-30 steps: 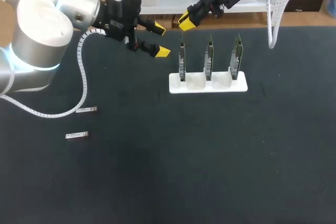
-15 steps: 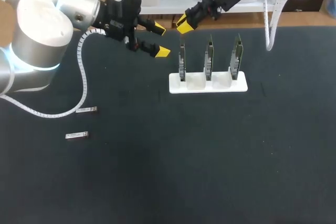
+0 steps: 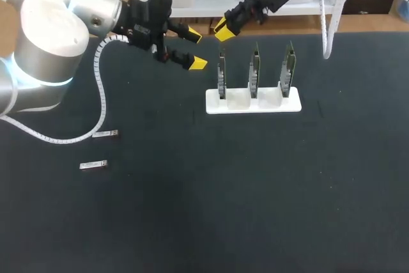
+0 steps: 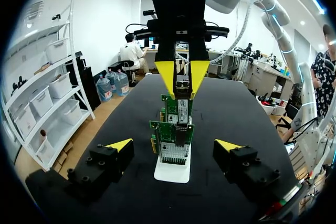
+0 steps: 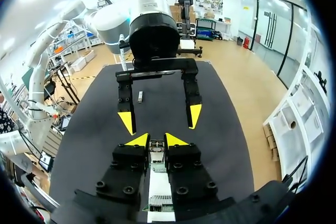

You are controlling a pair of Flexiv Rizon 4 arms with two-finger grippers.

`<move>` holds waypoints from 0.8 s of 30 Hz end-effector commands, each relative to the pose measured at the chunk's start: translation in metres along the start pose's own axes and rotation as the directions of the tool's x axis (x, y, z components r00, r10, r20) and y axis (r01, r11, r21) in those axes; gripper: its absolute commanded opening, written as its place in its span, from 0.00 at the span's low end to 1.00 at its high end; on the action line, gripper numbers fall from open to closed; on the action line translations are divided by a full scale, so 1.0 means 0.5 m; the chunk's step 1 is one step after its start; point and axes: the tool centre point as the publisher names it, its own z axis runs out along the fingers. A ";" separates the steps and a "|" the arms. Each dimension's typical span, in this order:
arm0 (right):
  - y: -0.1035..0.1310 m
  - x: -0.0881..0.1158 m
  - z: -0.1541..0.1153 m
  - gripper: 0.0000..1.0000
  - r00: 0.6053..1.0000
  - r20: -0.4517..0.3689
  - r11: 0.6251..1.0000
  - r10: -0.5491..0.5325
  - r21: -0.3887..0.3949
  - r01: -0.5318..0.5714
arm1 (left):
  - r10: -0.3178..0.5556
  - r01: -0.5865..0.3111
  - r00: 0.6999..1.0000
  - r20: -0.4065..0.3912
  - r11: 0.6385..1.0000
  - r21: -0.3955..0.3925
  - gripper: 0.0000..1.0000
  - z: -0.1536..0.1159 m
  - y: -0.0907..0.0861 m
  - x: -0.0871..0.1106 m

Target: Pick up the optical module with the left hand, and insert it into the network port with the right hand.

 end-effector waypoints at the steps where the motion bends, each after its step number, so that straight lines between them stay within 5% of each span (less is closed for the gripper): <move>1: -0.005 -0.002 0.002 0.00 1.000 -0.005 1.000 0.000 -0.004 0.000 | 0.000 0.000 1.000 -0.002 1.000 0.003 1.00 0.001 0.003 -0.001; 24: 0.000 0.003 0.005 0.00 1.000 0.018 1.000 0.011 0.021 -0.011 | 0.000 0.000 1.000 -0.002 1.000 0.003 1.00 0.001 0.003 -0.001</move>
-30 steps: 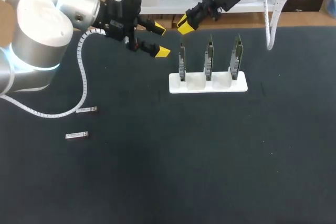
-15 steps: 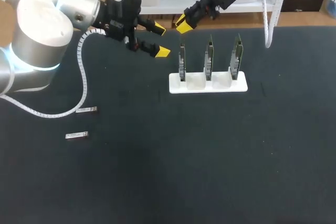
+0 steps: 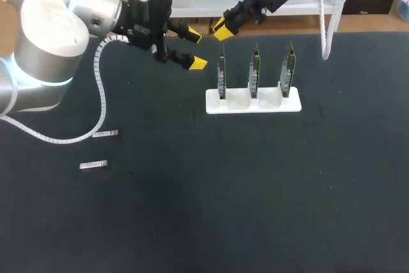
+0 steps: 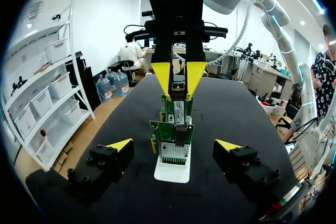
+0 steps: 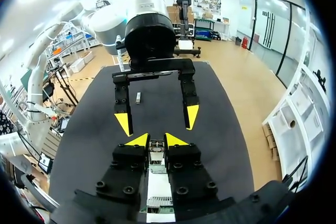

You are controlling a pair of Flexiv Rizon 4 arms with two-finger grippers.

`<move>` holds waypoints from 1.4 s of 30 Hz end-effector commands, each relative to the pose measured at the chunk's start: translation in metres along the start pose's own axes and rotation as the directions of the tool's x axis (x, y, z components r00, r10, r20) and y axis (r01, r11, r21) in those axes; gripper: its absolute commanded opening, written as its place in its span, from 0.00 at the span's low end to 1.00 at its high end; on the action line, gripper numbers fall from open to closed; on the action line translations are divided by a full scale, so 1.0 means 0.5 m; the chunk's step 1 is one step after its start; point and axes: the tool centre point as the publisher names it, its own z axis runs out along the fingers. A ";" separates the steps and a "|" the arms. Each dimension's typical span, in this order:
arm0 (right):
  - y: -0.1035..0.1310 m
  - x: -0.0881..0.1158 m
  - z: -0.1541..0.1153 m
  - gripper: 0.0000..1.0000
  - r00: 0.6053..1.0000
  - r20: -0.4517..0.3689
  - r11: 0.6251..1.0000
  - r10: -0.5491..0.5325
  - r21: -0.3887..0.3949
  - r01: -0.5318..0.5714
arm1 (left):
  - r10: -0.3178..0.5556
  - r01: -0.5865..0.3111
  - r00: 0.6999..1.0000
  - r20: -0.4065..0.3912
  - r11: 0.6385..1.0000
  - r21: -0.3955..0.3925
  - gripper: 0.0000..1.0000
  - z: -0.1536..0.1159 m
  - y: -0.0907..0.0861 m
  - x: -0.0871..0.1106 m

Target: Pick up the optical module with the left hand, and insert it into the network port with the right hand.

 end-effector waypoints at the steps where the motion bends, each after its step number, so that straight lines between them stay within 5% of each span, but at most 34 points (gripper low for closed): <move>1: 0.008 0.004 0.002 0.00 1.000 0.006 1.000 0.001 0.012 -0.001 | 0.000 0.000 1.000 -0.002 1.000 0.003 1.00 0.001 0.003 -0.001; 42: 0.010 0.002 -0.008 0.00 0.999 0.022 1.000 -0.026 -0.004 0.026 | 0.000 0.000 1.000 -0.002 1.000 0.003 1.00 0.001 0.003 -0.001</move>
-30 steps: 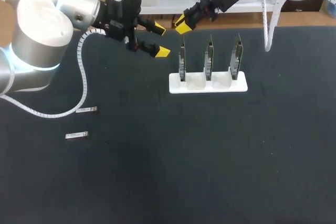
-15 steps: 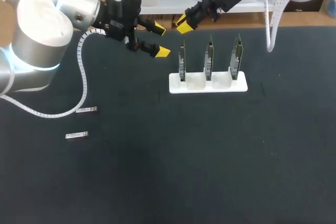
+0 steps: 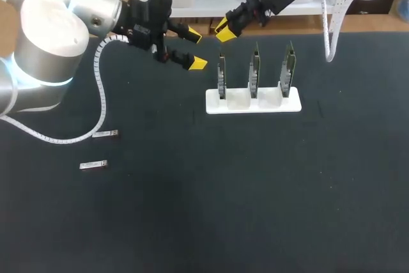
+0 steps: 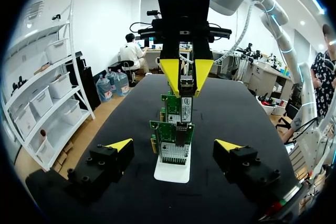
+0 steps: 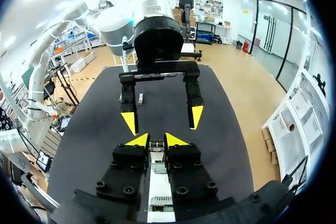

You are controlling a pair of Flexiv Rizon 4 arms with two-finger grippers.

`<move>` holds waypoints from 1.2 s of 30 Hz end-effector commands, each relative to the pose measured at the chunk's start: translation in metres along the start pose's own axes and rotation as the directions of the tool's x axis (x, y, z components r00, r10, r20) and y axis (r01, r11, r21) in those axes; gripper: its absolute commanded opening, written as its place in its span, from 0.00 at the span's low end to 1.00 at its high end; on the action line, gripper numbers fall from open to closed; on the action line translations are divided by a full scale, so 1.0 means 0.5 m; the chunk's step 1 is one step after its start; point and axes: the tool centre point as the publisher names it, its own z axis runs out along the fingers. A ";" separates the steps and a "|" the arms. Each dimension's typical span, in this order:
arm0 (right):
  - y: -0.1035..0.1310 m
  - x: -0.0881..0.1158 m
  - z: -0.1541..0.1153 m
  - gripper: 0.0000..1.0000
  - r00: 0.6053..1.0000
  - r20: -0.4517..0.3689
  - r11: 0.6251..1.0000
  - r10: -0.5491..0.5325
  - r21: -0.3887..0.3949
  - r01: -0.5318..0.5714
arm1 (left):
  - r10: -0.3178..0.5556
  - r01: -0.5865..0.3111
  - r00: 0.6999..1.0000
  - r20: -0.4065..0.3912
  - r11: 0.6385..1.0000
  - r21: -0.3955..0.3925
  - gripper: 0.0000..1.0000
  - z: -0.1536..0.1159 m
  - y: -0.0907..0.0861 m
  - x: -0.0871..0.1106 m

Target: Pick up the optical module with the left hand, and insert it into the network port with the right hand.

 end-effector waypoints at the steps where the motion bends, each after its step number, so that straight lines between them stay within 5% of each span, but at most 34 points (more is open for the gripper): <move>1: -0.005 0.000 0.001 0.00 1.000 0.004 1.000 -0.001 -0.005 0.002 | 0.000 0.000 1.000 -0.002 1.000 0.003 1.00 0.001 0.003 -0.001; 36: -0.006 0.006 0.011 0.00 1.000 -0.002 1.000 -0.001 0.003 0.001 | 0.000 0.000 1.000 -0.002 1.000 0.003 1.00 0.001 0.003 -0.001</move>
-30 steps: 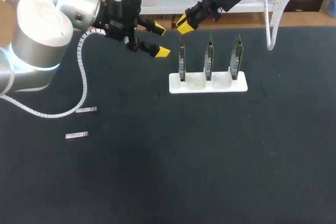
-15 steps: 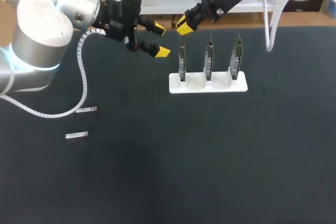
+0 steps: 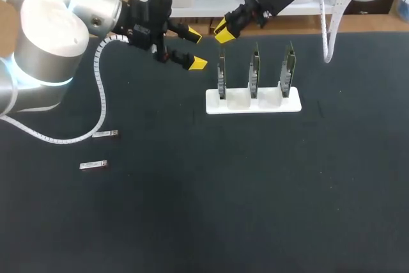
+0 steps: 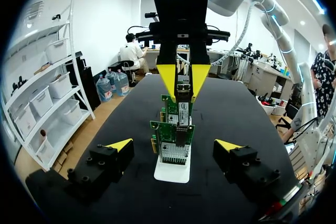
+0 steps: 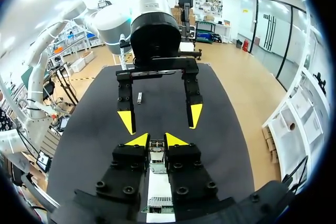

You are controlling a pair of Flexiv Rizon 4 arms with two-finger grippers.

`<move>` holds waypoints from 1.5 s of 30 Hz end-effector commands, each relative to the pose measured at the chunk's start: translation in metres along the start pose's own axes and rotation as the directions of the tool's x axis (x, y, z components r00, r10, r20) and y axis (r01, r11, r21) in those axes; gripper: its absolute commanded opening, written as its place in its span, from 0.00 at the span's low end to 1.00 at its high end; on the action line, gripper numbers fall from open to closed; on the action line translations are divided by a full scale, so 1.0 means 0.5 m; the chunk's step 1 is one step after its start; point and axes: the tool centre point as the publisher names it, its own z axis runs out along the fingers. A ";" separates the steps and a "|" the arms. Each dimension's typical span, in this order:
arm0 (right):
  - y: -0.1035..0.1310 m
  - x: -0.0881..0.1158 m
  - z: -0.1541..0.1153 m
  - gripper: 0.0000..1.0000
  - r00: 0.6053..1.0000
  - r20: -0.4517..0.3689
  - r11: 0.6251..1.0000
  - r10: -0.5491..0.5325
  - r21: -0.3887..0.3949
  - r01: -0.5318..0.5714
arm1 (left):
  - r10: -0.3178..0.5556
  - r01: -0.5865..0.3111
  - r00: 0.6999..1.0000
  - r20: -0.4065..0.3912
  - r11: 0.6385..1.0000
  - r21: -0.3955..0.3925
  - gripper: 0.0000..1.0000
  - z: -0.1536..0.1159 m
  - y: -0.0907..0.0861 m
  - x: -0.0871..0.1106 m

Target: Pick up the optical module with the left hand, and insert it into the network port with the right hand.

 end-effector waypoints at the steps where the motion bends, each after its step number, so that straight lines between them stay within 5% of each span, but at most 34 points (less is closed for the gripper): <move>1: -0.001 0.000 0.000 0.00 1.000 0.006 1.000 -0.007 0.004 0.007 | 0.000 0.000 1.000 -0.002 1.000 0.003 1.00 0.001 0.003 -0.001; 45: -0.003 -0.002 -0.005 0.00 1.000 -0.010 0.999 -0.025 0.023 0.026 | 0.000 0.000 1.000 -0.002 1.000 0.003 1.00 0.001 0.003 -0.001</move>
